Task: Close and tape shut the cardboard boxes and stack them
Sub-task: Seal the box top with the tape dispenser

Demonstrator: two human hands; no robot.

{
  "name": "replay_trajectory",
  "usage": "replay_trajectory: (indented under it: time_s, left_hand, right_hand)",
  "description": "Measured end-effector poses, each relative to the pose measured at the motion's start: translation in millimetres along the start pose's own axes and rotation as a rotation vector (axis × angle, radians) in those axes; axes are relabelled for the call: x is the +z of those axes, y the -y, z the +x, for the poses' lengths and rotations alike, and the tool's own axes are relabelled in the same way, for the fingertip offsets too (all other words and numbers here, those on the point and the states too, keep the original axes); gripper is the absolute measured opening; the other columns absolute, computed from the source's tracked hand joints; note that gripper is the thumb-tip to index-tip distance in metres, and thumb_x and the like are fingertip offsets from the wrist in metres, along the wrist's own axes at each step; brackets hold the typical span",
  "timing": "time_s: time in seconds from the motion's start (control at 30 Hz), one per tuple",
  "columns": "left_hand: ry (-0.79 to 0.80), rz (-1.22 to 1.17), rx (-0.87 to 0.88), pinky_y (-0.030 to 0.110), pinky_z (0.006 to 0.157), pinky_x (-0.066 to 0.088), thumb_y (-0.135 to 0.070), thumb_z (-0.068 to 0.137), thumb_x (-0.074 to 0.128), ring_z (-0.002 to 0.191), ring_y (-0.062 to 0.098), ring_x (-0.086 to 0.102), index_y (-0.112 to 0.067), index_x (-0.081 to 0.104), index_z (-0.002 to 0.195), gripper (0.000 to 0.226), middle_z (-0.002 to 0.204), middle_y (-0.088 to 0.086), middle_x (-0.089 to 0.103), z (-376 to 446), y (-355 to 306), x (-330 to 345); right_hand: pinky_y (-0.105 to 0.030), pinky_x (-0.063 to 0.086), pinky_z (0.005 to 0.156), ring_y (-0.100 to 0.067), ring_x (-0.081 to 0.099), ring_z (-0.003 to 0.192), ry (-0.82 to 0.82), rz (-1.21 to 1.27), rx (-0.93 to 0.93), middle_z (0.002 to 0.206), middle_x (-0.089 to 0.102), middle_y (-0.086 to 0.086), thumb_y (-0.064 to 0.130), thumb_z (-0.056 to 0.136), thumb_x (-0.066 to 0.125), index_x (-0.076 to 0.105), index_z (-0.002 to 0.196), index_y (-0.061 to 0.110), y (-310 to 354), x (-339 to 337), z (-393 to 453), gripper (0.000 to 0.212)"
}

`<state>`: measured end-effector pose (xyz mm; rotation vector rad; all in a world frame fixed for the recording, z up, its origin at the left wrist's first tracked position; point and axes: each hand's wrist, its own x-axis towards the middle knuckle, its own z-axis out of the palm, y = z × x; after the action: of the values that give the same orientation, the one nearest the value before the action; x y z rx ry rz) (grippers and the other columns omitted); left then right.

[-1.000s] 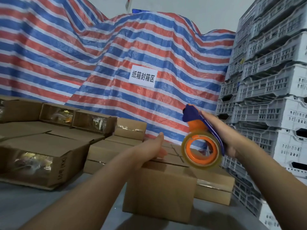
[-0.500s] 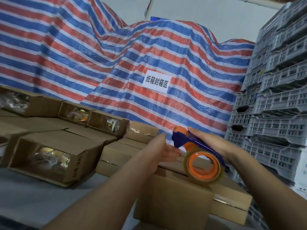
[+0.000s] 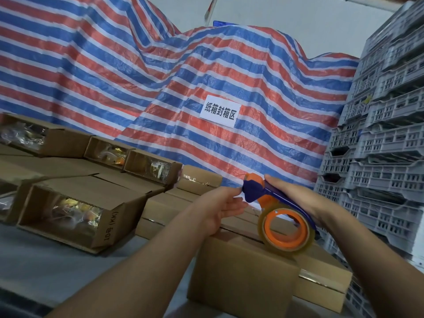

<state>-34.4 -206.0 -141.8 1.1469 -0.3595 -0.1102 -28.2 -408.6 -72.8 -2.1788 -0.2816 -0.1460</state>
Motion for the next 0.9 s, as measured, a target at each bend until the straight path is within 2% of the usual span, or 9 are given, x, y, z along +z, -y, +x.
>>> replay_trajectory:
  time_s: [0.23,0.27,0.33,0.37,0.5,0.63,0.7,0.77,0.9]
  left_hand:
    - [-0.065,0.09,-0.025,0.02,0.082,0.053,-0.011,0.098,0.054,0.089,0.018,0.068,-0.001,0.061,0.117,0.022,0.091,0.008,0.071,0.5,2.9,3.5]
    - [-0.103,0.151,-0.024,0.022,0.09,0.05,-0.01,0.098,0.052,0.085,0.016,0.067,-0.001,0.061,0.116,0.022,0.084,0.006,0.068,1.7,4.6,4.4]
    - [-0.166,0.267,-0.012,0.038,0.111,0.034,-0.011,0.098,0.049,0.08,0.014,0.064,-0.002,0.059,0.115,0.021,0.076,0.002,0.061,4.6,8.8,4.5]
    - [-0.18,0.291,-0.009,0.044,0.113,0.03,-0.011,0.099,0.048,0.079,0.013,0.063,-0.002,0.058,0.115,0.021,0.076,0.002,0.059,5.7,9.9,4.8]
    - [-0.228,0.263,-0.027,0.041,0.102,0.04,-0.01,0.099,0.044,0.079,0.012,0.062,-0.005,0.054,0.124,0.027,0.085,0.003,0.059,11.6,10.0,0.2]
    - [-0.318,0.048,-0.058,0.037,0.088,0.045,-0.018,0.101,0.04,0.095,0.018,0.06,-0.007,0.052,0.122,0.027,0.091,0.006,0.061,18.8,15.4,-7.5]
    - [-0.371,-0.028,-0.073,0.041,0.088,0.049,-0.02,0.102,0.04,0.09,0.019,0.056,-0.007,0.049,0.12,0.024,0.091,0.007,0.057,20.9,17.0,-9.4]
    - [-0.39,-0.13,-0.065,0.044,0.088,0.051,-0.012,0.101,0.04,0.083,0.019,0.054,-0.006,0.047,0.119,0.021,0.09,0.008,0.053,21.6,18.5,-11.2]
    - [-0.358,-0.222,-0.055,0.037,0.07,0.053,0.001,0.095,0.038,0.079,0.021,0.054,0.0,0.049,0.105,0.014,0.081,0.011,0.048,19.3,19.3,-20.0]
  right_hand:
    - [-0.019,0.051,0.05,-0.011,0.068,0.053,-0.018,-0.035,0.022,0.068,0.073,-0.001,0.065,0.091,0.056,0.064,0.098,0.014,3.8,2.1,-0.3,0.052]
    - [-0.019,0.052,0.051,-0.012,0.068,0.054,-0.016,-0.047,0.034,0.07,0.074,-0.002,0.065,0.091,0.055,0.065,0.098,0.014,5.3,2.6,0.5,0.053]
    - [-0.021,0.052,0.053,-0.013,0.069,0.057,0.002,-0.09,0.076,0.073,0.074,-0.005,0.066,0.092,0.053,0.066,0.1,0.012,10.5,3.4,2.1,0.056]
    - [-0.022,0.053,0.054,-0.014,0.068,0.057,0.017,-0.118,0.104,0.074,0.074,-0.006,0.065,0.092,0.053,0.066,0.1,0.011,13.6,3.0,2.9,0.057]
    - [-0.025,0.052,0.053,-0.017,0.064,0.053,0.051,-0.169,0.233,0.071,0.07,-0.008,0.063,0.092,0.055,0.065,0.098,0.008,19.0,-10.7,3.4,0.057]
    - [-0.028,0.054,0.057,-0.02,0.063,0.054,0.08,-0.188,0.297,0.07,0.068,-0.01,0.063,0.09,0.058,0.065,0.101,0.006,14.8,-29.6,-1.1,0.059]
    - [-0.029,0.053,0.059,-0.02,0.063,0.055,0.084,-0.181,0.301,0.07,0.067,-0.009,0.063,0.09,0.058,0.065,0.099,0.006,16.3,-28.6,0.4,0.058]
    - [-0.025,0.051,0.051,-0.016,0.062,0.05,0.097,-0.215,0.291,0.067,0.068,-0.006,0.062,0.091,0.057,0.064,0.094,0.008,20.5,-19.7,2.1,0.055]
    - [-0.016,0.047,0.045,-0.008,0.059,0.042,0.143,-0.309,0.246,0.056,0.066,0.001,0.06,0.096,0.051,0.06,0.086,0.012,24.6,-6.9,3.6,0.049]
